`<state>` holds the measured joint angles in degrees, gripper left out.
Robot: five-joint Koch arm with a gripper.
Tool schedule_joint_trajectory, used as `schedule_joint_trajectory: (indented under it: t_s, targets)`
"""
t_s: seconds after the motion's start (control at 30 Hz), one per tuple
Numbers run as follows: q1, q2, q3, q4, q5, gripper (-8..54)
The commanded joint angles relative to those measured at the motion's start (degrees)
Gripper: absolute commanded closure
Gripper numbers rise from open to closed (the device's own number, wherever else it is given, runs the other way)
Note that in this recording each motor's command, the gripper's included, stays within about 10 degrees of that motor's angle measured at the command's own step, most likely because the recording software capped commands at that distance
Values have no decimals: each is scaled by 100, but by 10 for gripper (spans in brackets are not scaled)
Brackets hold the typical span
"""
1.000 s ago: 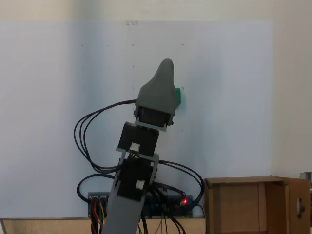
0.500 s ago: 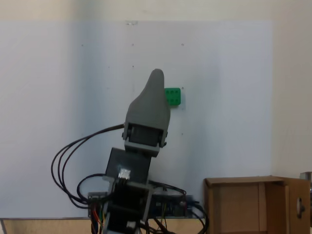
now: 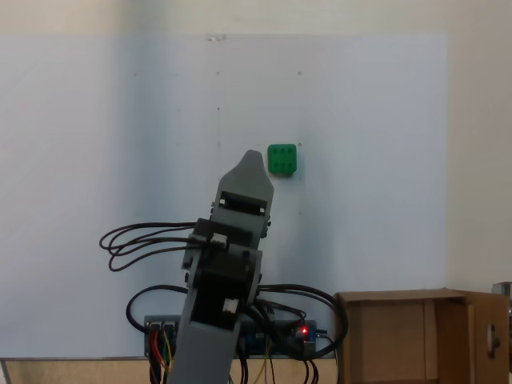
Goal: Grasp a green dice and put it in the bin.
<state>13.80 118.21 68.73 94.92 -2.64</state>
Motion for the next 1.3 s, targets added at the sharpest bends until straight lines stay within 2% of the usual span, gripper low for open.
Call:
schedule_joint_trajectory:
  t_s: [0.0,0.17,0.3,0.5,0.57,0.93,1.27]
  targets:
    - [79,-220,-193,956,-62,14]
    - [-316,-1107,-439,1239,-220,12]
    - [-299,-1784,-1415,1195,-633,12]
    - [-141,-1811,-1617,1187,-1459,4]
    - [290,-1854,-1644,1195,-2057,4]
    - [1608,-2461,-1679,1063,-2136,-5]
    - [1564,-2725,-1679,914,-2136,-5]
